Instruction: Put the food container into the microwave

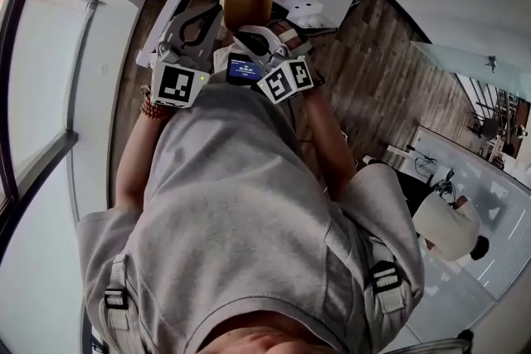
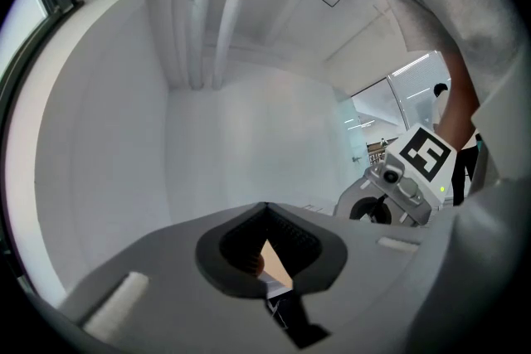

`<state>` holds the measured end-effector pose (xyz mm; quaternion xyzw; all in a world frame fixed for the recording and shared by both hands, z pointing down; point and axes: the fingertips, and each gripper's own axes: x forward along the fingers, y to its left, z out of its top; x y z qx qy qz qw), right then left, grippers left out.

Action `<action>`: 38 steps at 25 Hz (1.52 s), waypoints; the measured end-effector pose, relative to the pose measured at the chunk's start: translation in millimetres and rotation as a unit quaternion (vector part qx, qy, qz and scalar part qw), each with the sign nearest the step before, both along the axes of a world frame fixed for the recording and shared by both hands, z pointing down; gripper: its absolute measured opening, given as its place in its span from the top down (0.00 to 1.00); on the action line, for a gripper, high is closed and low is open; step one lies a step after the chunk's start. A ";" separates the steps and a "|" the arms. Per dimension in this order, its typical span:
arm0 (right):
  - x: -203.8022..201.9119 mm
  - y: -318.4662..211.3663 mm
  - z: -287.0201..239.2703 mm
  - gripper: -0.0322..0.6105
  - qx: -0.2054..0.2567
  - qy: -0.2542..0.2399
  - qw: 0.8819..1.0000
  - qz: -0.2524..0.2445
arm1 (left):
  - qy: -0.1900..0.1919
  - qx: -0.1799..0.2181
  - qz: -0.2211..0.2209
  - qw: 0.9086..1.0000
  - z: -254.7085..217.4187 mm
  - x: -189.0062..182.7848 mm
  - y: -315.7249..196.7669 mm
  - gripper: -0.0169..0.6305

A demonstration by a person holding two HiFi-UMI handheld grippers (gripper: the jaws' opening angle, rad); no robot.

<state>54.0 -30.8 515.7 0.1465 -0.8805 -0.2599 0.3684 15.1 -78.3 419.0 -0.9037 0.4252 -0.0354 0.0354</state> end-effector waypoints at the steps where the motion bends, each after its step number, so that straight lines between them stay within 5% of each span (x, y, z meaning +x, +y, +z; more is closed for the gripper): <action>1: 0.3 1.8 6.8 0.89 -0.011 0.006 1.000 -0.007 | -0.003 0.002 0.002 1.000 0.4 0.3 -0.1 0.98; 10: 9.7 13.4 57.2 0.89 -0.135 0.035 0.989 -0.041 | -0.032 -0.007 0.018 0.999 20.8 5.9 -3.0 0.98; 38: 19.0 -20.0 108.2 0.89 -0.173 0.064 0.983 0.012 | -0.047 -0.014 0.050 0.998 25.6 14.7 1.0 0.98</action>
